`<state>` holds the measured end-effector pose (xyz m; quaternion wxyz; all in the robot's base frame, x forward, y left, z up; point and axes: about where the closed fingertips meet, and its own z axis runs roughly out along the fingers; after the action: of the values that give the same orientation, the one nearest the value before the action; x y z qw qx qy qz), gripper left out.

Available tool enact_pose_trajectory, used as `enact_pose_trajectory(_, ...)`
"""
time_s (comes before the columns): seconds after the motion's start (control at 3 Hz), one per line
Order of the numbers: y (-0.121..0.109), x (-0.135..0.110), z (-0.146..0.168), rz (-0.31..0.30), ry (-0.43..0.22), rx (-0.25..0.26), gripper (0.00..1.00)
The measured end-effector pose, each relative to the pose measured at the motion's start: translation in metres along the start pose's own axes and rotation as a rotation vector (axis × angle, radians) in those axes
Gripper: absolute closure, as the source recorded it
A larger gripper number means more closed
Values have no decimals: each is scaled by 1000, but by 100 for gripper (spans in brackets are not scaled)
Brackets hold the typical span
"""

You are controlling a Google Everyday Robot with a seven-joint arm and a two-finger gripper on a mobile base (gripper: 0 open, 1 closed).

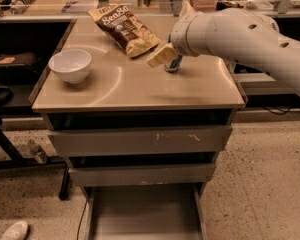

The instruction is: Place redbull can into bottom drawer

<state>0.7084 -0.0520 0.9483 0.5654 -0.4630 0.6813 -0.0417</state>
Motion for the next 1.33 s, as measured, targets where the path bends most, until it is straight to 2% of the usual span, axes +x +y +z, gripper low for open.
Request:
enact_pose_trajectory(0.33,0,0,0,0,0,0,0)
enact_pose_trajectory(0.67,-3,9,12,35,-21,-44,0)
enact_pose_trajectory(1.0,-15,36,25,94,-20,-57,0)
enact_pose_trajectory(1.33,-26,65,37,158,-4,-44,0)
